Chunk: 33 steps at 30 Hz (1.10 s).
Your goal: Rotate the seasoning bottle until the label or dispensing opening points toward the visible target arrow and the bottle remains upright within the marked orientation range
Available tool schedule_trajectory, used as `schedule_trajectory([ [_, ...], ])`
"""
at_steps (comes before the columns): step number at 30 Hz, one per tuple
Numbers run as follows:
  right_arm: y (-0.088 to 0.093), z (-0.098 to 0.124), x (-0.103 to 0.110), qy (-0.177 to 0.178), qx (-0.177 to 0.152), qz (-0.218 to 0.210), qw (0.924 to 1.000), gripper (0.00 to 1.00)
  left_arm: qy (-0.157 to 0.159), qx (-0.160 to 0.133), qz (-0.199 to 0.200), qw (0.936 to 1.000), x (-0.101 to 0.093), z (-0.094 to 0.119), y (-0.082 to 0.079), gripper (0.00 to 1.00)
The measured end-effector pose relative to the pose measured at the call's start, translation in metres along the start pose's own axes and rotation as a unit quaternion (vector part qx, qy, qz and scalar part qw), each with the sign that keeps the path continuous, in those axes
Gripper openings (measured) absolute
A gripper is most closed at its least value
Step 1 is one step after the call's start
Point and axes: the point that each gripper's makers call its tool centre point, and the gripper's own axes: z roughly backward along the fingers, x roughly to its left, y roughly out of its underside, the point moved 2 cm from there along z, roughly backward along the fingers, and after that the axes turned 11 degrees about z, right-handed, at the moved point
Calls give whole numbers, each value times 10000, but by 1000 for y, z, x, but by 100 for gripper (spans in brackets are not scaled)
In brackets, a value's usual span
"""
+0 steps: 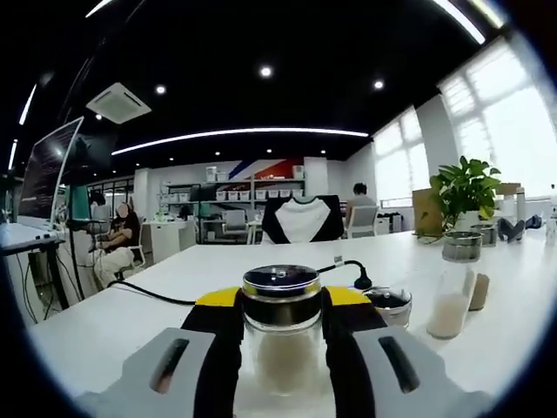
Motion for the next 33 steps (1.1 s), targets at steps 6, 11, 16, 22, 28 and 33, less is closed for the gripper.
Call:
schedule_trajectory([
  [6, -2, 0, 1, -3, -19, -43, 10000, 54, -32, -25, 51, 10000, 3, 4, -3, 37],
  [11, -10, 1, 4, -38, -118, -17, 9999, 54, 33, 28, 172, 9998, 4, 21, -8, 37],
  [16, -14, 2, 9, -132, -194, 0, 9997, 54, 93, -17, 44, 9999, 3, 38, -18, 37],
  [22, -10, 2, 16, -232, -169, -18, 9996, 54, 245, -41, 3, 9997, 1, 61, -27, 37],
  [28, -9, 4, 19, -316, -143, 87, 9994, 54, 507, 10, -32, 9987, -9, 82, -28, 37],
  [33, -10, 5, 13, -276, -138, 124, 9994, 54, 676, 56, -118, 9976, -21, 102, -25, 37],
])
